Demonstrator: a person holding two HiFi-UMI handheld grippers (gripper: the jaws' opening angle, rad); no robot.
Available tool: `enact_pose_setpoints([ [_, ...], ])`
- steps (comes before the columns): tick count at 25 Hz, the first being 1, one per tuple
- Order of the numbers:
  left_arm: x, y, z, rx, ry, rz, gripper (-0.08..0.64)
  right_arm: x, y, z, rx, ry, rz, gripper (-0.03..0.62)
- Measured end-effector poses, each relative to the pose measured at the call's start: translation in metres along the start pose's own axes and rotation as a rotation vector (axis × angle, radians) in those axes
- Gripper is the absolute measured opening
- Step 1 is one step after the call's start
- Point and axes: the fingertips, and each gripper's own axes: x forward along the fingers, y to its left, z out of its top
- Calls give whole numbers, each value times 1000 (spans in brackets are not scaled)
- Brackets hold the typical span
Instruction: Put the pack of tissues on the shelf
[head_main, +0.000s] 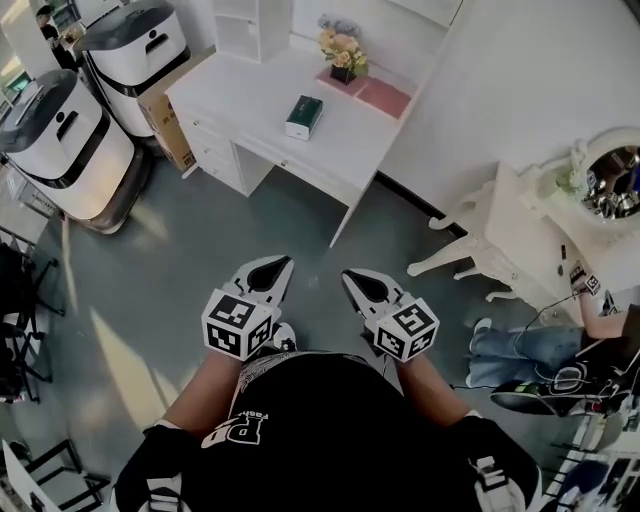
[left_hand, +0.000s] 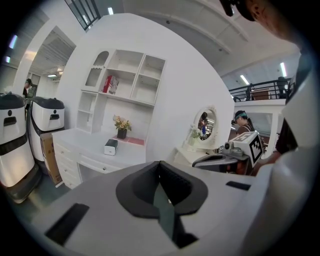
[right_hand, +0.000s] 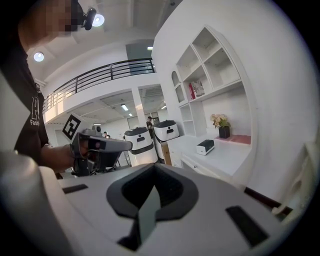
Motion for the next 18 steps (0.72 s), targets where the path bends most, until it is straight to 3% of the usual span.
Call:
enact_pose_setpoints([
  [9, 10, 73, 14, 0, 24, -34, 14, 76, -2, 25, -12, 8, -13, 9],
  [18, 11, 110, 22, -42, 4, -62, 14, 107, 0, 35, -47, 76, -36, 9],
])
